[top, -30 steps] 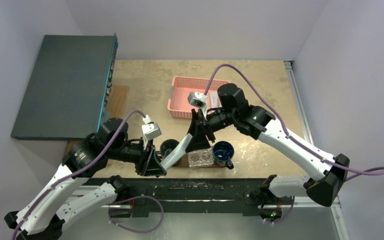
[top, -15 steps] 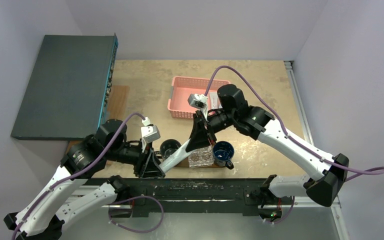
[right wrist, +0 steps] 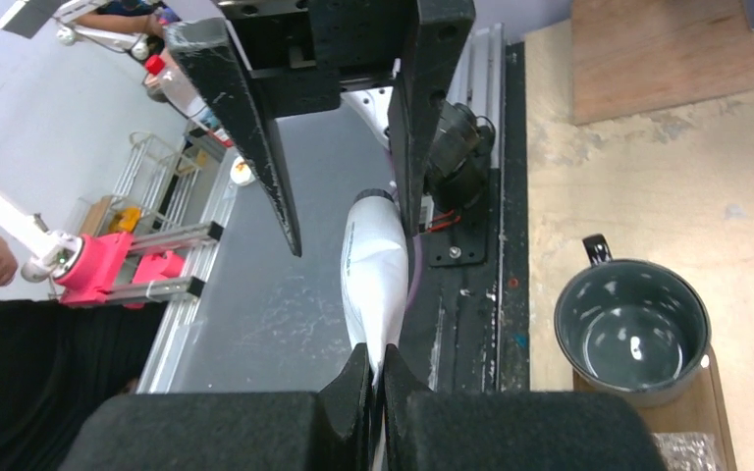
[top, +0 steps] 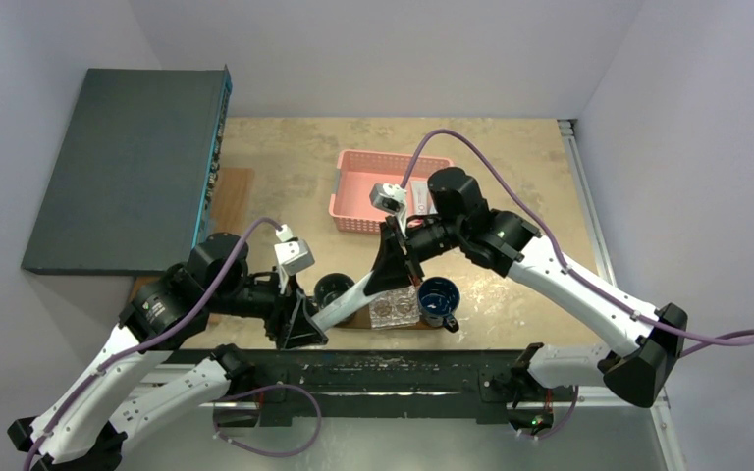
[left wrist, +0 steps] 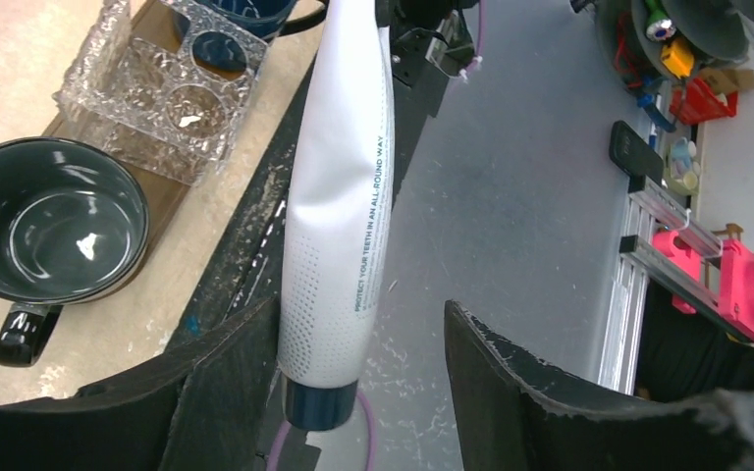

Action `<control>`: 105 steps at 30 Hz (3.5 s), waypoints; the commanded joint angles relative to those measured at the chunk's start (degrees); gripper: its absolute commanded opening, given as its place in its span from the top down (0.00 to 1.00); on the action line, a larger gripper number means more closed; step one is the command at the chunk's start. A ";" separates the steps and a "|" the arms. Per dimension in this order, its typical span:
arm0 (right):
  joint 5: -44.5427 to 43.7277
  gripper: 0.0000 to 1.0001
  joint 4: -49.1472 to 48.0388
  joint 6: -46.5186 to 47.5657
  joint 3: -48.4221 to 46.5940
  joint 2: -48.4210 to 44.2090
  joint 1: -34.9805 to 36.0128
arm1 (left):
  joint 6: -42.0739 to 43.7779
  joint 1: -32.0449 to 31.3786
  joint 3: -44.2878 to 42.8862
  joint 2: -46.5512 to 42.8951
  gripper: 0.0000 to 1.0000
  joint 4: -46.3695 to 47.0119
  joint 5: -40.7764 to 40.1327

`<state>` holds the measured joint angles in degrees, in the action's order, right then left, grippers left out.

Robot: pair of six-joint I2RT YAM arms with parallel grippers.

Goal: Prepare toiletry sets of a toothbrush and toothpaste on the tray

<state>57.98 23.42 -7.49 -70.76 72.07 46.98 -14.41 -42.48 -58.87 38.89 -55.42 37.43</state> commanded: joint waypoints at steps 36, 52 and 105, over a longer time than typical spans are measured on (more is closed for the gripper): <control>-50.51 1.00 44.41 -3.87 -26.19 6.45 2.60 | -3.29 0.20 8.57 -10.99 0.27 7.31 -33.08; -56.17 1.00 40.46 -6.70 -23.62 11.61 6.01 | -2.92 0.15 10.44 -11.03 0.27 7.97 -31.59; -65.40 1.00 37.62 -9.66 -23.11 22.01 12.04 | -2.64 0.15 10.44 -9.45 0.26 8.11 -31.54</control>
<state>-4.97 61.28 -16.16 -91.68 94.06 58.15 -16.95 -42.48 -48.82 29.26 -50.17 5.58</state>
